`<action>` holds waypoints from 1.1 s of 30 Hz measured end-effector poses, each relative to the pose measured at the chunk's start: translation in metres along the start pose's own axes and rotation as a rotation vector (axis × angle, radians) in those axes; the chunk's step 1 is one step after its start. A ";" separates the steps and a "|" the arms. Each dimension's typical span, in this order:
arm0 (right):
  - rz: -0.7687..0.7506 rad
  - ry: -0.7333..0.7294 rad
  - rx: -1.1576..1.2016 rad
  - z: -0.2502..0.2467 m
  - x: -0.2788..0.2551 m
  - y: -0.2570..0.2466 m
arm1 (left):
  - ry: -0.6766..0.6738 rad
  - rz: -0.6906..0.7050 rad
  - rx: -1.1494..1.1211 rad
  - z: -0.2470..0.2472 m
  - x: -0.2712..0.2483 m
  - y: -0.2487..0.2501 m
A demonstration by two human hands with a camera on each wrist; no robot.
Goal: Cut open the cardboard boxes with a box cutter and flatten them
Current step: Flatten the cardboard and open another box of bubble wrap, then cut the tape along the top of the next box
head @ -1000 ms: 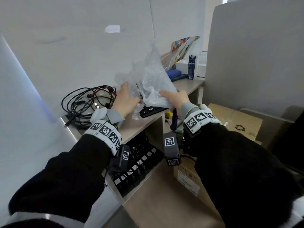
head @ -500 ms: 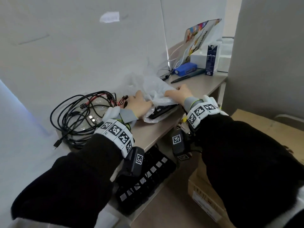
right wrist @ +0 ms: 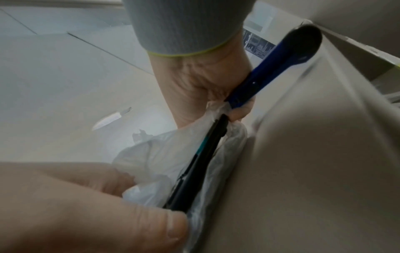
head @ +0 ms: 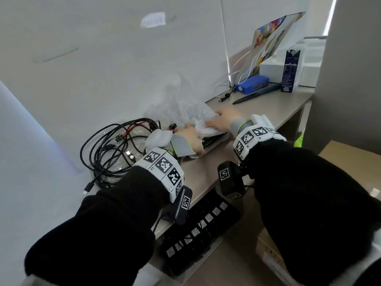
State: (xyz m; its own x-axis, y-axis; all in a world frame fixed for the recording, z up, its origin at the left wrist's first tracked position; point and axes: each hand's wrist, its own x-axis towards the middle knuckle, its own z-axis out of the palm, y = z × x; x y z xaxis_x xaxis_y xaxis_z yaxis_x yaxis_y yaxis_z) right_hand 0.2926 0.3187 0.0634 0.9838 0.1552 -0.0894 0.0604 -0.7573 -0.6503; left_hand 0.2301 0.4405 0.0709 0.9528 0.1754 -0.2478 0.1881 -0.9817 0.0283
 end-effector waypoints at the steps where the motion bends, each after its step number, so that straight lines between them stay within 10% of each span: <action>1: -0.006 -0.001 -0.012 0.001 0.000 0.000 | 0.007 0.007 -0.001 -0.001 -0.001 -0.001; 13: 0.190 0.151 0.217 -0.026 -0.039 0.027 | 0.058 0.132 -0.182 -0.024 -0.034 -0.001; 20: 0.172 0.220 0.359 -0.047 -0.100 0.044 | 0.210 0.474 -0.249 -0.050 -0.096 0.050; 33: 0.534 0.549 0.262 -0.078 -0.337 0.188 | -0.111 0.962 -0.310 0.105 -0.216 0.214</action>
State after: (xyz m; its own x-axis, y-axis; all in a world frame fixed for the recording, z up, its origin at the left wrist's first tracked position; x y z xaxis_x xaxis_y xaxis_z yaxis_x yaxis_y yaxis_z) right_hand -0.0140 0.0746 0.0297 0.8154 -0.5705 -0.0984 -0.4151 -0.4576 -0.7863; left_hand 0.0399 0.1851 0.0289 0.7080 -0.7022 -0.0757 -0.5779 -0.6376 0.5094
